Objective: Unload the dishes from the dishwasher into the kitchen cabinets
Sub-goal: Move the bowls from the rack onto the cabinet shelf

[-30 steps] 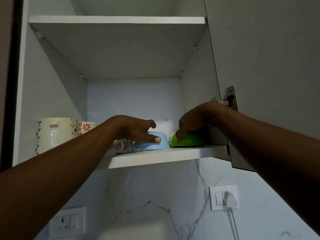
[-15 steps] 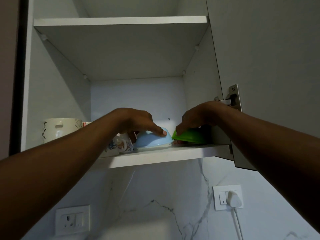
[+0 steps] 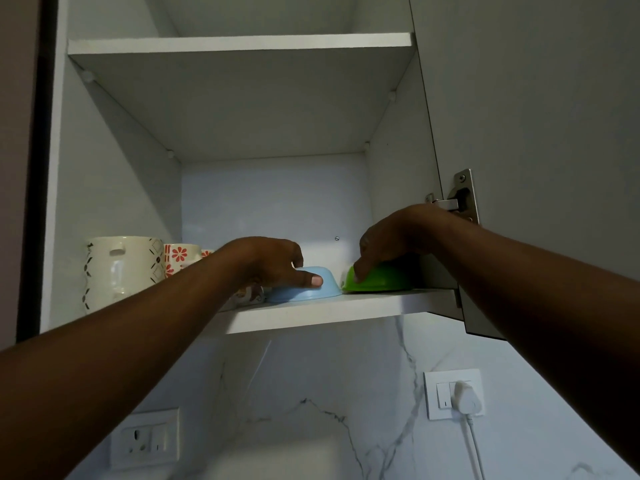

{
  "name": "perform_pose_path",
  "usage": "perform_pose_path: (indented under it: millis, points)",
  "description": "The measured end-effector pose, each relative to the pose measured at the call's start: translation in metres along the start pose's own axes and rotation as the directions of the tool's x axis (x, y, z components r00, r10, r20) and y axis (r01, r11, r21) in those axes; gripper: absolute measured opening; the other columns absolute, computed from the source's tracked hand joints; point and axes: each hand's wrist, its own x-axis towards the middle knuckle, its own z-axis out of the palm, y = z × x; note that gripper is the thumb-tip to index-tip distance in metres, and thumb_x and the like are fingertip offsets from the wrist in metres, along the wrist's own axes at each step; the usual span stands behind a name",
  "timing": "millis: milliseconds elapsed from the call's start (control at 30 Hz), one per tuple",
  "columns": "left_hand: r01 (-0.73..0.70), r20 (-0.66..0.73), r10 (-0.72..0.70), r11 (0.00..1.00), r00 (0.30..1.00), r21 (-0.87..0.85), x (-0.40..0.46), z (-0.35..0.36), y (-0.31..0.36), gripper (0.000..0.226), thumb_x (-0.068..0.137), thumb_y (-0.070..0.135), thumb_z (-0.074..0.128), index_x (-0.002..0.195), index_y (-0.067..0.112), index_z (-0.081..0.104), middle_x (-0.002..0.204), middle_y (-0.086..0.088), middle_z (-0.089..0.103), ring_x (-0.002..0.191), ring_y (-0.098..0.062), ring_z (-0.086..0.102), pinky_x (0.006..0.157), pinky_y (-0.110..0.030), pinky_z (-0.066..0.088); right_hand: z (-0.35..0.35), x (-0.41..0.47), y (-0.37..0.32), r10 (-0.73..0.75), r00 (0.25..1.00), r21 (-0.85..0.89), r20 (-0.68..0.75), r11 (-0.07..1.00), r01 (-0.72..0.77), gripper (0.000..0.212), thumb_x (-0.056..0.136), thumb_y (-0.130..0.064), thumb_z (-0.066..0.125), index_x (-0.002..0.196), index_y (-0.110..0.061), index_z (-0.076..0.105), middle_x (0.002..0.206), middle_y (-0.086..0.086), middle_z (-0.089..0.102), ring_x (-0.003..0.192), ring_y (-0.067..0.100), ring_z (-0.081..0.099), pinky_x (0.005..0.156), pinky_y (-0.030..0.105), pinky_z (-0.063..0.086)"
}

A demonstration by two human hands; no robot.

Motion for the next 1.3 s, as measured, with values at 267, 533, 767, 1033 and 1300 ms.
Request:
perform_pose_path:
  millis: [267,533,767,1033,1300]
  points:
    - [-0.019,-0.006,0.02,0.997,1.0,0.071,0.002,0.002,0.003,0.068,0.09,0.06,0.044,0.14,0.015,0.039,0.142,-0.006,0.047,0.122,-0.024,0.049,0.098,-0.034,0.04,0.008,0.0,0.0,-0.031,0.999,-0.056,-0.033,0.998,0.029,0.063,0.087,-0.041,0.064,0.135,-0.007,0.045,0.13,0.016,0.053,0.114,0.032,0.056,0.098,0.042,0.048]
    - [-0.023,-0.061,0.032,0.99,0.998,0.136,0.004,0.006,-0.001,0.067,0.092,0.058,0.044,0.139,0.011,0.044,0.136,-0.008,0.053,0.117,-0.025,0.054,0.092,-0.031,0.041,0.009,-0.006,0.0,-0.052,0.998,-0.094,-0.041,0.994,0.048,0.065,0.089,-0.046,0.06,0.137,-0.006,0.044,0.132,0.016,0.053,0.115,0.031,0.056,0.099,0.039,0.048]
    - [-0.132,-0.405,0.073,0.984,0.911,-0.121,-0.014,0.004,0.001,0.051,0.092,0.042,0.054,0.134,0.013,0.049,0.138,-0.009,0.052,0.121,-0.024,0.051,0.087,-0.025,0.035,0.01,-0.021,-0.008,-0.167,0.944,-0.165,-0.283,0.978,0.124,0.066,0.092,-0.052,0.05,0.14,-0.009,0.038,0.141,0.012,0.045,0.124,0.027,0.048,0.1,0.035,0.041]
    - [-0.148,-0.503,0.081,0.985,0.861,-0.094,-0.073,-0.006,-0.009,0.037,0.092,0.032,0.059,0.125,0.013,0.056,0.131,-0.011,0.056,0.113,-0.024,0.057,0.091,-0.031,0.043,0.044,-0.065,-0.033,-0.444,0.65,-0.356,-0.616,0.894,0.274,0.037,0.092,-0.035,0.056,0.118,-0.01,0.054,0.11,0.012,0.061,0.098,0.028,0.056,0.079,0.036,0.048]
    - [-0.127,-0.505,0.161,0.987,0.848,0.103,-0.18,-0.003,-0.017,0.037,0.09,0.002,0.058,0.125,0.015,0.055,0.122,-0.009,0.06,0.106,-0.023,0.058,0.072,-0.026,0.041,0.09,-0.165,-0.076,-0.603,0.493,-0.526,-0.627,0.795,0.303,0.036,0.091,-0.03,0.054,0.122,-0.013,0.054,0.111,0.009,0.062,0.1,0.029,0.055,0.073,0.032,0.035]
